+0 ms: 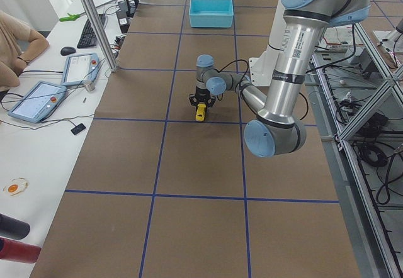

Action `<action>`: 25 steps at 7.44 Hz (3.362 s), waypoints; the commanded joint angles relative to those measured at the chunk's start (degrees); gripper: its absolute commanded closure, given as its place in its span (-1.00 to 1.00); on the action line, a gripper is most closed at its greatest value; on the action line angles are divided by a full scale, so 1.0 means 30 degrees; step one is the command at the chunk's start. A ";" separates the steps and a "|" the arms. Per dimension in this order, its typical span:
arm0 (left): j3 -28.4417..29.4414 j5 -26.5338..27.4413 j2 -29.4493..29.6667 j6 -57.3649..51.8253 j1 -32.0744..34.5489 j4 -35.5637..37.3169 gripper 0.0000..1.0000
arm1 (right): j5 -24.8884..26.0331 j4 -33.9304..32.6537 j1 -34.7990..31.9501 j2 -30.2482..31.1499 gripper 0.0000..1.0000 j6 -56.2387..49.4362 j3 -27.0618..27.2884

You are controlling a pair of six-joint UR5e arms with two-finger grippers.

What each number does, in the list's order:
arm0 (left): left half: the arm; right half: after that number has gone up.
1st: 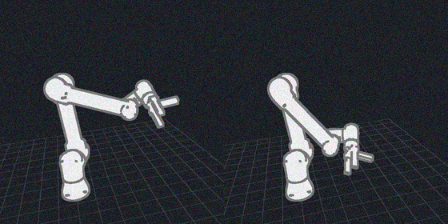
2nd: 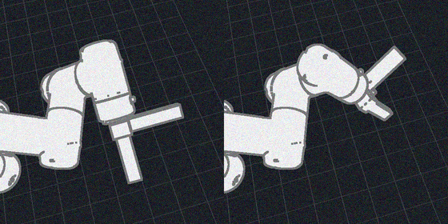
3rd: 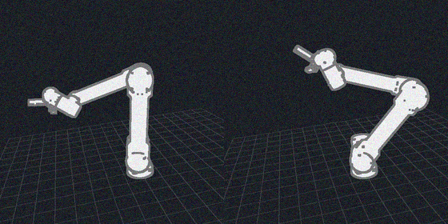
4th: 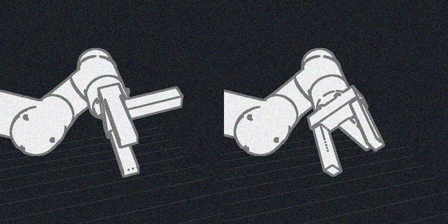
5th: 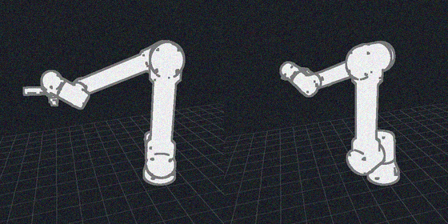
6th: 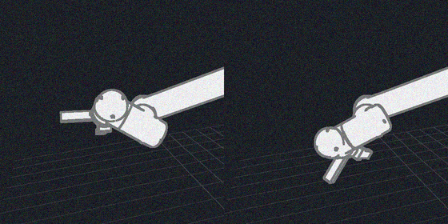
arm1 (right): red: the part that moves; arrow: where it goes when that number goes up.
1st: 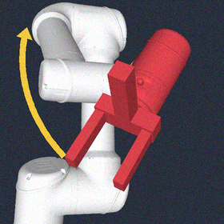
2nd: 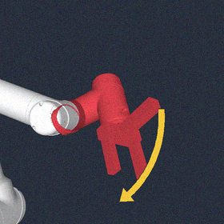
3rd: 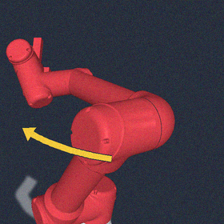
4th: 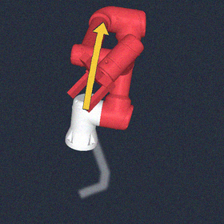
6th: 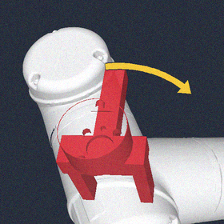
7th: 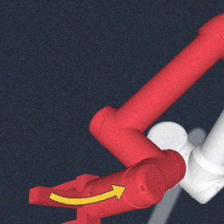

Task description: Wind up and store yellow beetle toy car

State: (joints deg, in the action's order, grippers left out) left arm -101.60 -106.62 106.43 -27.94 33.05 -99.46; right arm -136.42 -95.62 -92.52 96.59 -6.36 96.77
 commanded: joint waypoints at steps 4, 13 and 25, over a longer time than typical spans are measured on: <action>0.0000 0.0558 0.0060 0.0027 -0.0001 0.0018 -0.05 | 0.0005 -0.0001 0.0020 -0.0029 -1.00 -0.0017 0.0030; -0.0204 0.0499 -0.0816 0.0027 0.0058 -0.0974 -0.05 | 0.0035 -0.0001 0.0020 -0.0146 -1.00 -0.0017 0.0001; -0.0469 0.0499 -0.2195 -0.0119 0.0263 -0.2265 -0.05 | 0.0006 -0.0001 0.0049 -0.0205 -1.00 0.0012 0.0059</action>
State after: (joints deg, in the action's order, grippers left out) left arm -103.11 -105.12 100.31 -28.30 33.78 -105.54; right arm -136.34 -95.62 -92.44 96.01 -6.33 96.94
